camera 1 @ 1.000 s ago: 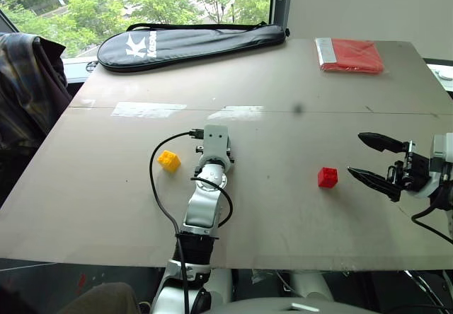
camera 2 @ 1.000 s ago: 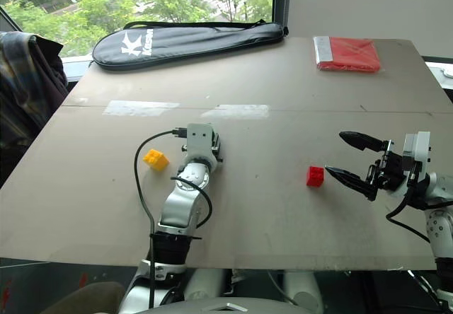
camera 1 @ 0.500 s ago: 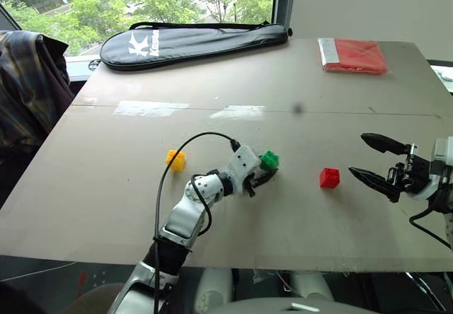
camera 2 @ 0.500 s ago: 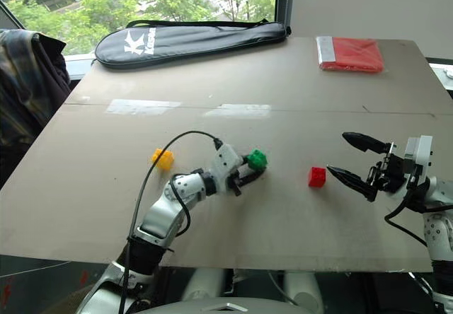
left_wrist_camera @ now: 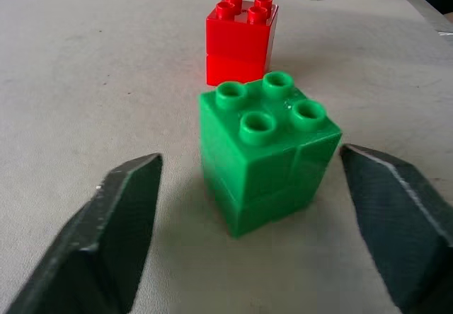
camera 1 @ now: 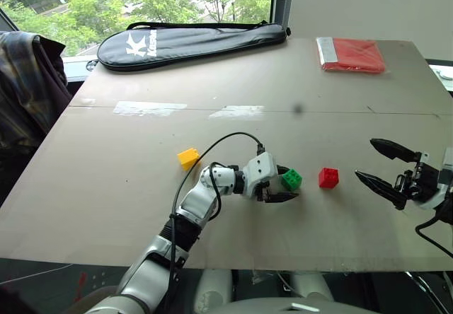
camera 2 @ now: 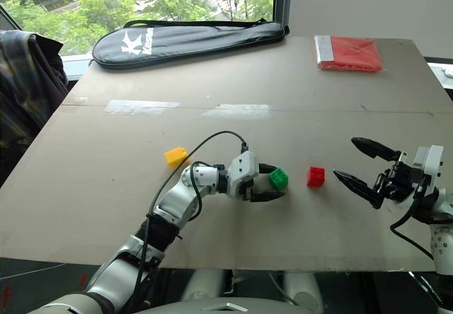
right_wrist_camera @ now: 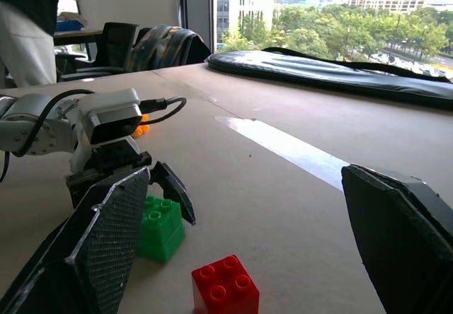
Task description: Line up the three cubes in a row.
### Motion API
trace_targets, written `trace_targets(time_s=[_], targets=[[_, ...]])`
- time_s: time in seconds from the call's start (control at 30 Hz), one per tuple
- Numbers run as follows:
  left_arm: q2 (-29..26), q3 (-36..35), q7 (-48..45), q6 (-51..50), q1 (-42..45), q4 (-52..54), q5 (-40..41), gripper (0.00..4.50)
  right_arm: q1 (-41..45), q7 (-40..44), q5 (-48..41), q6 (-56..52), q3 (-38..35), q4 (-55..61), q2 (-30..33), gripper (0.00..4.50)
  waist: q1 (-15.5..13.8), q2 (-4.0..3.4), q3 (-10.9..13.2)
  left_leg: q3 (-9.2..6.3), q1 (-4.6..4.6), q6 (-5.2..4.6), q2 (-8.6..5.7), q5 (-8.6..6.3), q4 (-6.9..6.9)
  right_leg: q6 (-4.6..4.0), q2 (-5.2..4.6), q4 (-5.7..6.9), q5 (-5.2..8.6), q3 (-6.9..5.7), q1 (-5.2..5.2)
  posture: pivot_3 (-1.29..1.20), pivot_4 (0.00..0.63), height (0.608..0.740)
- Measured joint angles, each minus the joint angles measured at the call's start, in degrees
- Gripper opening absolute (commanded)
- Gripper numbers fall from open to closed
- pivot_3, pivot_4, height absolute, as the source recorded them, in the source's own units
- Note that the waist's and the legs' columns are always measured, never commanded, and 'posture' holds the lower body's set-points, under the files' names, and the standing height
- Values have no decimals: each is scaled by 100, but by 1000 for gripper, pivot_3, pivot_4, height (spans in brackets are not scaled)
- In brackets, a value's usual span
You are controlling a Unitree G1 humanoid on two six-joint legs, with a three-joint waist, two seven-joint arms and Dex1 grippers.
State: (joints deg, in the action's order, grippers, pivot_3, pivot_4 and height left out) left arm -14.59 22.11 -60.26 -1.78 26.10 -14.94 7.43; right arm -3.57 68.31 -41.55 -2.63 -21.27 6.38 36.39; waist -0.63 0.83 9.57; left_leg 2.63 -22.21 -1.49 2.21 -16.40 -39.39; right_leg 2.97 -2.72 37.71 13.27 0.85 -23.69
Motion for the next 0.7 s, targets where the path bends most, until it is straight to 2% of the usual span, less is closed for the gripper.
trace_targets(time_s=[0.3,0.53,0.7], targets=[[-205,-27,-57,464,124,-157,-113,4440,128,-146,72,35,17,110,-61,4500,-5,0,0,-1,0,0,0,0,0,-1,0,1,0,-1,0,0,150,708],[-201,-24,-178,280,223,-167,-125,4440,168,-197,88,35,23,111,-78,4500,-7,0,0,-4,-12,0,0,0,-1,1,0,-5,-1,-6,-5,0,150,708],[14,-28,93,-195,214,-82,-122,4440,149,-250,93,38,23,176,-105,4500,-7,0,0,-9,-13,0,0,0,-1,2,0,-4,-1,-10,-5,0,150,708]])
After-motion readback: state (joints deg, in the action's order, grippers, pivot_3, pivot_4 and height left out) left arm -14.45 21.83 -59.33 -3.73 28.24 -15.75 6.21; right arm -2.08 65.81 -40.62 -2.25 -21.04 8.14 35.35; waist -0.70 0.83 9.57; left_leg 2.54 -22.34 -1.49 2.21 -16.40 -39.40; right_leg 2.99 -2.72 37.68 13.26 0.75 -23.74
